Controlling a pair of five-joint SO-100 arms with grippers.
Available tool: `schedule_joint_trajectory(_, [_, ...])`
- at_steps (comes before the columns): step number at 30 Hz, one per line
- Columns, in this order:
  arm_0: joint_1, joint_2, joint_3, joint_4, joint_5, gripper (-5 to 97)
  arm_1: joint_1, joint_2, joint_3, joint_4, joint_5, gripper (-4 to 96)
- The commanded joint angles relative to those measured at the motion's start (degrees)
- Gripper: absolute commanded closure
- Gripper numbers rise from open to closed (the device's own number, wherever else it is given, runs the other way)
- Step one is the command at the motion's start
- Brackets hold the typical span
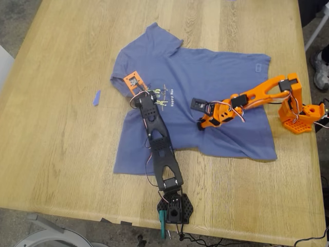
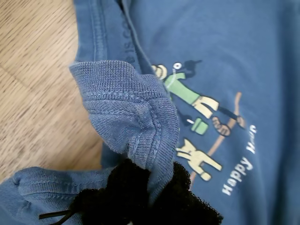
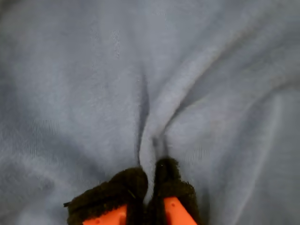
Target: Fold a T-shirt
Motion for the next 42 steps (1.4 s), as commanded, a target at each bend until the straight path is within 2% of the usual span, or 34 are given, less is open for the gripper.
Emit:
schedule_joint_trajectory(1, [3.16,13.1,-2.37,0.35,-0.79,92,2.37,4.13,-5.8,0.18,-0.97,91.3])
schedule_joint_trajectory(13, [13.1,19.42,-2.2,0.7,-0.88,92,10.2,6.24,-20.65,4.39,-3.08,91.3])
schedule_joint_trajectory(23, [16.26,24.61,-2.11,1.14,-0.62,92,18.63,18.63,-4.39,1.32,-3.08,91.3])
schedule_joint_trajectory(29, [22.32,23.82,-2.11,-0.44,-0.53,92,25.66,24.87,3.08,-1.23,-2.9,91.3])
schedule_joint_trajectory(42, [39.2,18.98,-2.11,-5.1,-0.44,92,34.8,29.0,11.87,-8.26,-2.37,91.3])
